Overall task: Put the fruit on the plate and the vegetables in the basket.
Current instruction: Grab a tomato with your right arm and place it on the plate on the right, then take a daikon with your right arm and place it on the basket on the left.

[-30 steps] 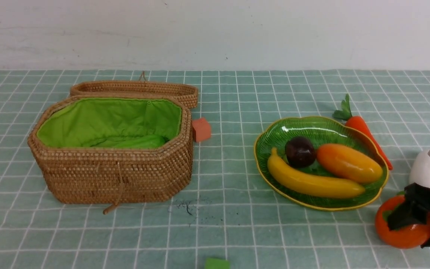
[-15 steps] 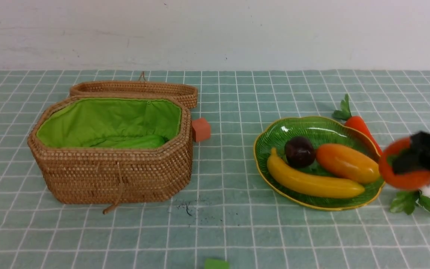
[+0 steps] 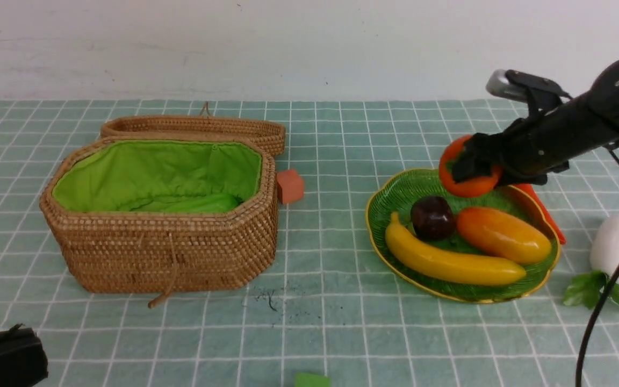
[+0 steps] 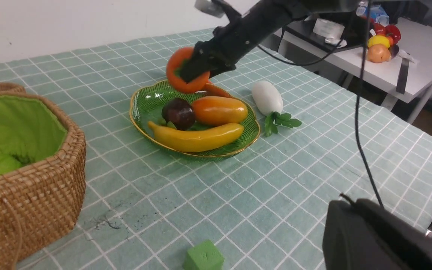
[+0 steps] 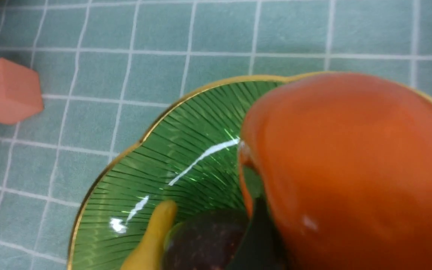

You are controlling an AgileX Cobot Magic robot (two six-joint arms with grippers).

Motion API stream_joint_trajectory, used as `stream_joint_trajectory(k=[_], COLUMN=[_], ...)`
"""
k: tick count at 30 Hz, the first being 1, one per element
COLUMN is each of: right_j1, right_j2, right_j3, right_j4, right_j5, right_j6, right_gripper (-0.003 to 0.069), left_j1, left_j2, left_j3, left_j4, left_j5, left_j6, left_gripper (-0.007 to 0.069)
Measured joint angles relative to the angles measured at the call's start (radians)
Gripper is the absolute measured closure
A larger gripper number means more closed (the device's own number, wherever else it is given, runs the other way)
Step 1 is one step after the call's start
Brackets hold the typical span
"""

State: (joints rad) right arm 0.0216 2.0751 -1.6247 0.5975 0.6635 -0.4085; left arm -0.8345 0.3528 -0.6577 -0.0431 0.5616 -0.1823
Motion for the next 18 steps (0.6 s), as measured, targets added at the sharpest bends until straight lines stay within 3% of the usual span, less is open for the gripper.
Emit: stream_joint_trajectory(k=[3, 6, 10, 14, 18], right_j1=[-0.001, -0.001, -0.001, -0.011, -0.067], right_j2=[0.014, 0.010, -0.064, -0.168, -0.182], right_j3=[-0.008, -0.016, -0.015, -0.018, -0.003], right_j4=[-0.036, -0.086, -0.264, -0.520, -0.664], right_j5=[0.023, 0.041, 0.133, 0.259, 0.326], right_j6=[0.024, 0.063, 0.232, 0.469, 0.662], right_gripper=[-0.0014, -0.0020, 0.0007, 0.0049, 0.0062], left_j1=[0.000, 0.000, 0.000, 0.000, 0.000], left_j2=[0.000, 0.000, 0.000, 0.000, 0.000], left_j3=[0.000, 0.000, 0.001, 0.001, 0.001], left_j4=[0.000, 0.000, 0.000, 0.000, 0.000], left_j5=[0.000, 0.000, -0.001, -0.023, -0.038], left_j6=[0.000, 0.000, 0.000, 0.000, 0.000], left_gripper=[0.0638, 0.0638, 0.0638, 0.0638, 0.0638])
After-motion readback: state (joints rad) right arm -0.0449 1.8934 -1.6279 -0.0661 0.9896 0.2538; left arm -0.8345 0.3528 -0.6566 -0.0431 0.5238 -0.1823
